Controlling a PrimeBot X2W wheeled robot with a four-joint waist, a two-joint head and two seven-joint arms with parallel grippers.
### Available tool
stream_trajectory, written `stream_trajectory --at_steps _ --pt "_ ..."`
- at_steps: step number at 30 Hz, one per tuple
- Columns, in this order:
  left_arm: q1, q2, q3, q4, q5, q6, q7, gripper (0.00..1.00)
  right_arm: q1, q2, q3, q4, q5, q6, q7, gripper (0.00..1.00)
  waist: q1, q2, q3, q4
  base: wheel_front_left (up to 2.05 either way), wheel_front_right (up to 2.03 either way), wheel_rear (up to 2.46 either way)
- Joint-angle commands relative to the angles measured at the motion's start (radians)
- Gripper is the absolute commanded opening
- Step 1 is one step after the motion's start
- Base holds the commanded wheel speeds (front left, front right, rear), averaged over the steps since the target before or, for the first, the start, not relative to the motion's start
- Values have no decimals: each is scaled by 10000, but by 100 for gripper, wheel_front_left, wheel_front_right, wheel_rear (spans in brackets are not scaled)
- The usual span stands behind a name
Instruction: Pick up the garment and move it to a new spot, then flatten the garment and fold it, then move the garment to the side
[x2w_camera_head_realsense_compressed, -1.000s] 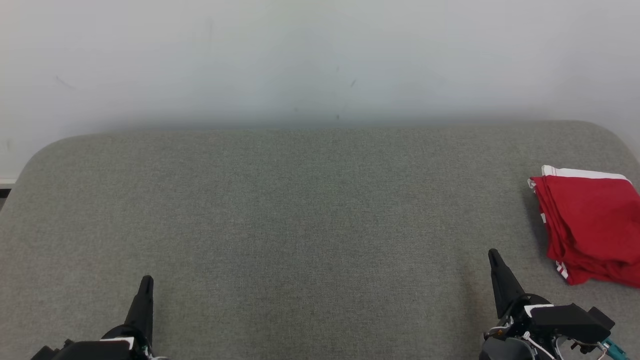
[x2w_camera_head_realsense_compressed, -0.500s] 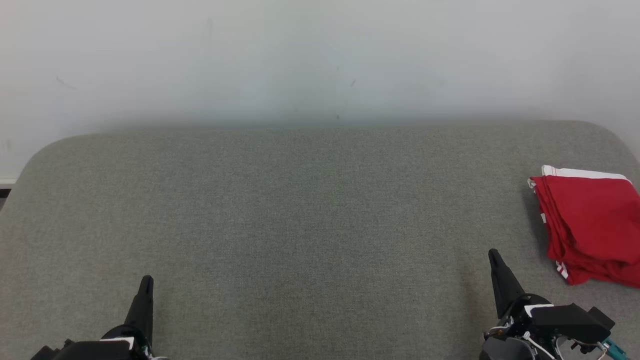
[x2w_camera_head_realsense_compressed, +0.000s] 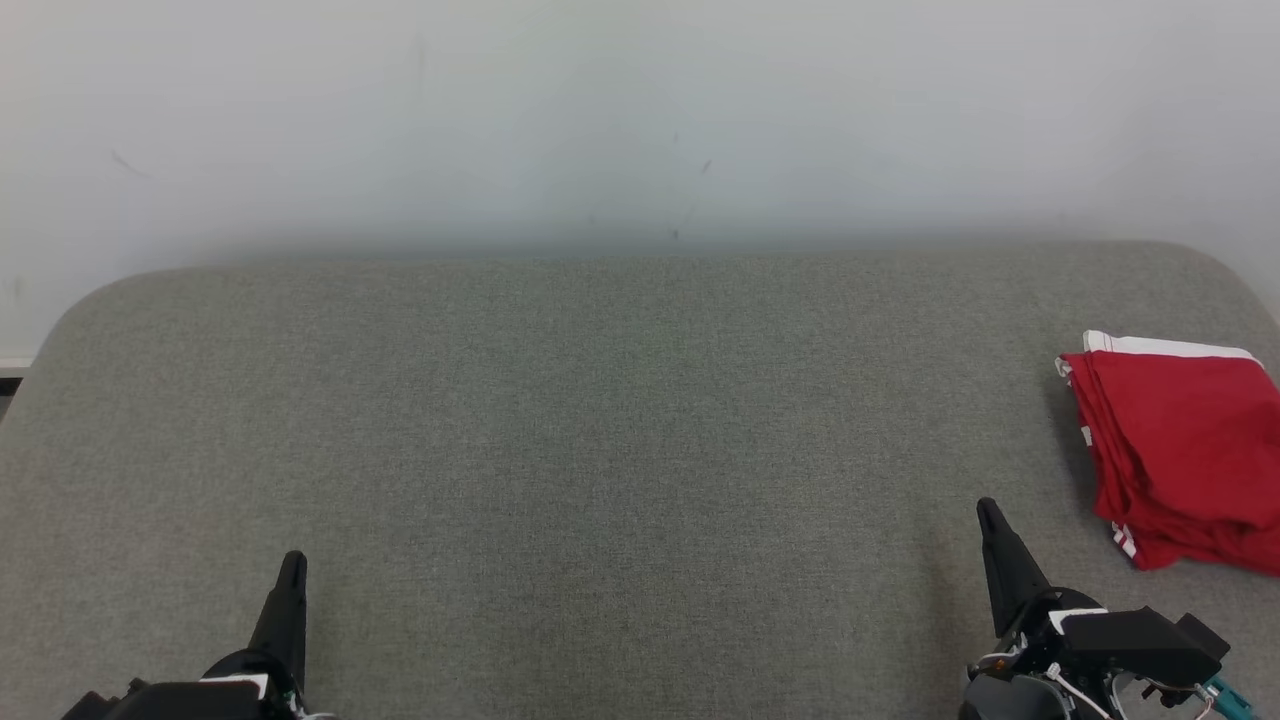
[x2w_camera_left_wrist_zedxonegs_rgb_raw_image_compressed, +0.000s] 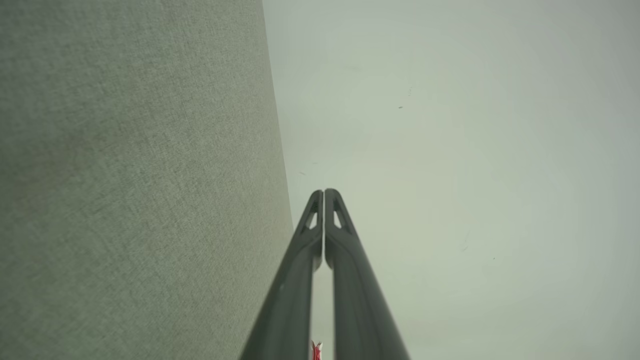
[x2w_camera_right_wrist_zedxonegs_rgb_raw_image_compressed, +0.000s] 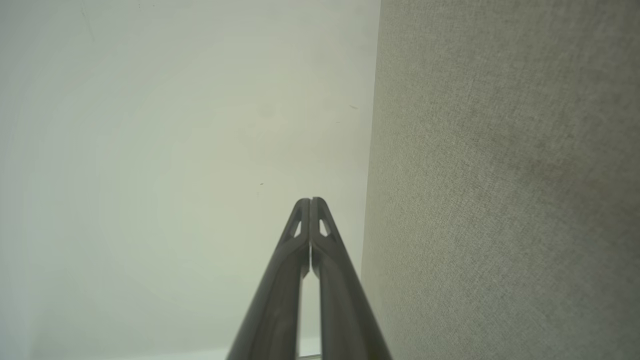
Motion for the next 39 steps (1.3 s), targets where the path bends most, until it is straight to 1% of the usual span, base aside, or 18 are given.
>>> stream_trajectory --at_steps 1,39 --pt "-95 30 30 -34 -52 -37 11 0 -34 31 4 -21 17 -21 22 0 0 0 0 0 0 0 0" --pt "-94 30 30 -36 -52 -37 11 0 -34 31 5 -21 18 -21 19 0 0 0 0 0 0 0 0"
